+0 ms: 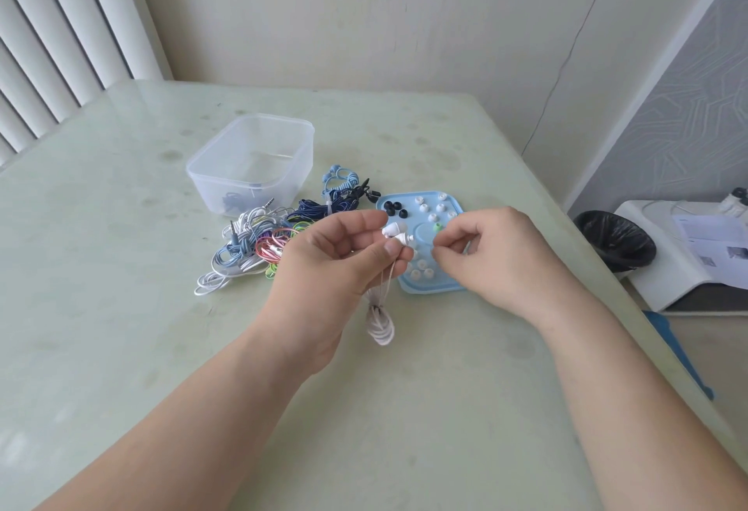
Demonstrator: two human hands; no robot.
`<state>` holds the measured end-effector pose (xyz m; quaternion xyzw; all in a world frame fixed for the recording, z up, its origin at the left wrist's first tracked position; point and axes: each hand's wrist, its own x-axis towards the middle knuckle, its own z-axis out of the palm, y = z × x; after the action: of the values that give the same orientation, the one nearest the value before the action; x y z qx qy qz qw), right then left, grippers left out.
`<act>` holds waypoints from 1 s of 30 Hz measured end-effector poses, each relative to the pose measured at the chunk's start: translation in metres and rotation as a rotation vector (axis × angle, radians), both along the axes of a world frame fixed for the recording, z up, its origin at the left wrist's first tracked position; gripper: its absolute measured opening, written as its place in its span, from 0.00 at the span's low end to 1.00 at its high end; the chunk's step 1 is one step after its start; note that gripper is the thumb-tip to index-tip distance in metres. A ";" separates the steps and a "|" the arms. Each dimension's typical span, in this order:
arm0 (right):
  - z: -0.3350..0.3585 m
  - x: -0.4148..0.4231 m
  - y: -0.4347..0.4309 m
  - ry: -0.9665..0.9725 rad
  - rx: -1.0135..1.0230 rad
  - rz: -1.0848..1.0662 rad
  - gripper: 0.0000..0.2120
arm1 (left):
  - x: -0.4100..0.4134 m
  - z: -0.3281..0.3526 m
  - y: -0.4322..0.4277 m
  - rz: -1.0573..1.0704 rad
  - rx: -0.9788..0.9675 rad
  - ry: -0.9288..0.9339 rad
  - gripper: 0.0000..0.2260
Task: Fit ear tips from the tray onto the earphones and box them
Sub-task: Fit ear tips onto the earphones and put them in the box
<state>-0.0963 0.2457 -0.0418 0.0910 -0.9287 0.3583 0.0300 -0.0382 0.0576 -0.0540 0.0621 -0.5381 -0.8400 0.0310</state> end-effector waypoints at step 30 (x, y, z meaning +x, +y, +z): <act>0.008 0.009 -0.019 -0.374 -0.976 0.163 0.09 | -0.003 -0.002 -0.004 0.031 -0.052 0.058 0.12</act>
<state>-0.0876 0.2270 -0.0334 0.0731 -0.6333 0.7601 -0.1254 -0.0417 0.0536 -0.0563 0.0451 -0.5575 -0.8267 0.0613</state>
